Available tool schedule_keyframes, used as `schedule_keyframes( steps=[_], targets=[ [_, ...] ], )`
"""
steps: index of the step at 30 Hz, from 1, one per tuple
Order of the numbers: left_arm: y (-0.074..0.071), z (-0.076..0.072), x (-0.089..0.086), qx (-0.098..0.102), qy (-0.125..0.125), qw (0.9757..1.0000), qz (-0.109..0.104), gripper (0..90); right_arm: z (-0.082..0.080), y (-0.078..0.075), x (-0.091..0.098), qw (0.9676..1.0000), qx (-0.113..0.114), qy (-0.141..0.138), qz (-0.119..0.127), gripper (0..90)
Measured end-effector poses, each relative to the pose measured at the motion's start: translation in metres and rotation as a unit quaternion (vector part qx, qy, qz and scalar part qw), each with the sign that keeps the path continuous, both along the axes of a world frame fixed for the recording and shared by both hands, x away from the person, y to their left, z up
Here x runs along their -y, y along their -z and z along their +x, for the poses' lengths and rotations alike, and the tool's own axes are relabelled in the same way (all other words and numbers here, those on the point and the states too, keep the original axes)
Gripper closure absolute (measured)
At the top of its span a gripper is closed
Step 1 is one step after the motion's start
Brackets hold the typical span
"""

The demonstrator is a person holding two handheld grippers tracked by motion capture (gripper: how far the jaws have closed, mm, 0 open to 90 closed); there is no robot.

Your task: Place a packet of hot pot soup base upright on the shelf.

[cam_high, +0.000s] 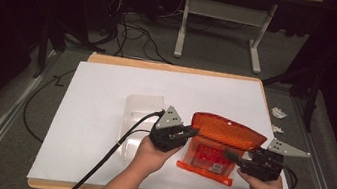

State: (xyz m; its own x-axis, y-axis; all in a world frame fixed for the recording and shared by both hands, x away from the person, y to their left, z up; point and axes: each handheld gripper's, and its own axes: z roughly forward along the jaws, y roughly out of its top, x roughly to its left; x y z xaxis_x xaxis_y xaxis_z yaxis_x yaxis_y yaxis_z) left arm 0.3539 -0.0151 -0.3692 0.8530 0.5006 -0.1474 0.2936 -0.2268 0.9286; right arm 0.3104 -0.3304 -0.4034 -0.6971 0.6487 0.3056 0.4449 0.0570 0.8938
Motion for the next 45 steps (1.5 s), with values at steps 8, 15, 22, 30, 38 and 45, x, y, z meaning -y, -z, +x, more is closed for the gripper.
schedule_keyframes(
  steps=[8,15,22,30,38,45],
  targets=[
    [-0.001,-0.002,-0.002,0.005,-0.005,1.0,0.005,76.5,0.003,0.006,0.003,0.9994,-0.012,-0.032,0.005,60.3],
    [0.003,-0.005,-0.022,0.021,-0.056,0.9968,0.053,41.1,-0.002,0.003,0.001,0.999,0.004,-0.043,-0.009,71.7],
    [0.005,-0.01,-0.051,0.018,-0.082,0.9948,0.058,36.6,-0.003,0.0,-0.002,0.999,0.007,-0.041,-0.017,71.8],
    [0.005,-0.024,-0.114,0.027,-0.128,0.9893,0.065,33.1,-0.004,0.001,-0.002,0.9993,0.002,-0.035,-0.016,71.6],
    [0.025,-0.047,-0.198,0.018,-0.19,0.9788,0.075,31.5,-0.007,0.0,-0.003,0.9993,0.001,-0.033,-0.02,71.7],
    [0.061,-0.051,-0.229,-0.001,-0.225,0.9714,0.077,31.9,-0.008,-0.002,-0.006,0.9994,0.003,-0.027,-0.021,72.0]
  ],
)
